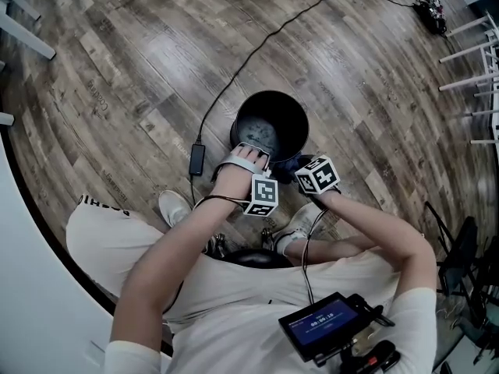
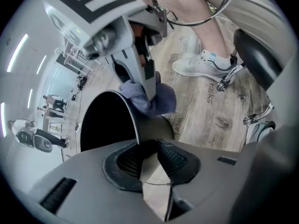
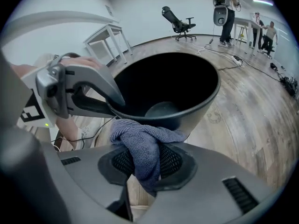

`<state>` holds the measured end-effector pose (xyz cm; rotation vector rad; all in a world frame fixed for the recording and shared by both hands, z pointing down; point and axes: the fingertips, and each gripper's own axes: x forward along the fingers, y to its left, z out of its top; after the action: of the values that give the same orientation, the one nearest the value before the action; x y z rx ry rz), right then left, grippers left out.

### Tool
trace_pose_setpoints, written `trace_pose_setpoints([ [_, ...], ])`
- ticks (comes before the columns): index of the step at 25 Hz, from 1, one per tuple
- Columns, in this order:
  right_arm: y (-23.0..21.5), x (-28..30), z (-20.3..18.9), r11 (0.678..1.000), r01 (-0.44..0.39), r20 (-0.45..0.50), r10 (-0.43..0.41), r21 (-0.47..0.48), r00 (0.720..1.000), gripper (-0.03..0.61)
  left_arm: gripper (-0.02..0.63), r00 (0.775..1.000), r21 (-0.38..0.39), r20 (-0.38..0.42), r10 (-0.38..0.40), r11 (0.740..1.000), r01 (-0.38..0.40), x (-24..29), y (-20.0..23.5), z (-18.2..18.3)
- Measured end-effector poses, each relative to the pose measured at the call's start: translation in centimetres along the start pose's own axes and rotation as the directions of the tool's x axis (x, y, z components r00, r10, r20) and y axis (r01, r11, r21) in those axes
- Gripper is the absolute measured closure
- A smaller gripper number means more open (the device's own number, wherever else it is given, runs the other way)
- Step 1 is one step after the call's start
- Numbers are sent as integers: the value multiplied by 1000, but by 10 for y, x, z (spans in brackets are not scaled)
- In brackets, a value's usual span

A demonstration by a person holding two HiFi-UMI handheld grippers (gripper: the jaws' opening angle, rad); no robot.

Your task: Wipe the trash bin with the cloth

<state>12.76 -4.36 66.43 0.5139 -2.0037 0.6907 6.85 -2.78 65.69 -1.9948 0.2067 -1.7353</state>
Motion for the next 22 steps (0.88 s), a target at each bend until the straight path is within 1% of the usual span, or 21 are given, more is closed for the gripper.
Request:
trace_pose_setpoints([
  [3, -14, 27, -16, 1000, 13, -22, -13, -6, 1000, 479, 511, 1000, -5, 9, -2, 1000, 2, 1, 0, 4],
  [5, -23, 48, -25, 999, 20, -31, -21, -34, 999, 479, 511, 1000, -11, 11, -2, 1000, 3, 1, 1, 5],
  [11, -49, 108, -53, 996, 54, -23, -56, -72, 998, 480, 511, 1000, -26, 23, -8, 1000, 8, 2, 5, 8],
  [13, -57, 125, -60, 994, 85, -25, -87, -63, 996, 479, 511, 1000, -32, 28, -7, 999, 8, 3, 5, 9],
  [16, -64, 142, -68, 990, 138, -27, -138, -11, 990, 479, 511, 1000, -35, 30, -1, 999, 2, 4, 5, 9],
  [18, -69, 156, -75, 987, 163, -37, -163, -3, 986, 479, 511, 999, -35, 32, 1, 999, 0, 4, 5, 8],
  [21, -71, 157, -70, 988, 153, -10, -153, -25, 988, 479, 509, 999, -41, 36, 1, 999, 0, 6, 8, 10],
  [22, -71, 154, -71, 989, 147, -14, -148, -24, 989, 479, 509, 999, -42, 39, -4, 999, 6, 7, 8, 10],
])
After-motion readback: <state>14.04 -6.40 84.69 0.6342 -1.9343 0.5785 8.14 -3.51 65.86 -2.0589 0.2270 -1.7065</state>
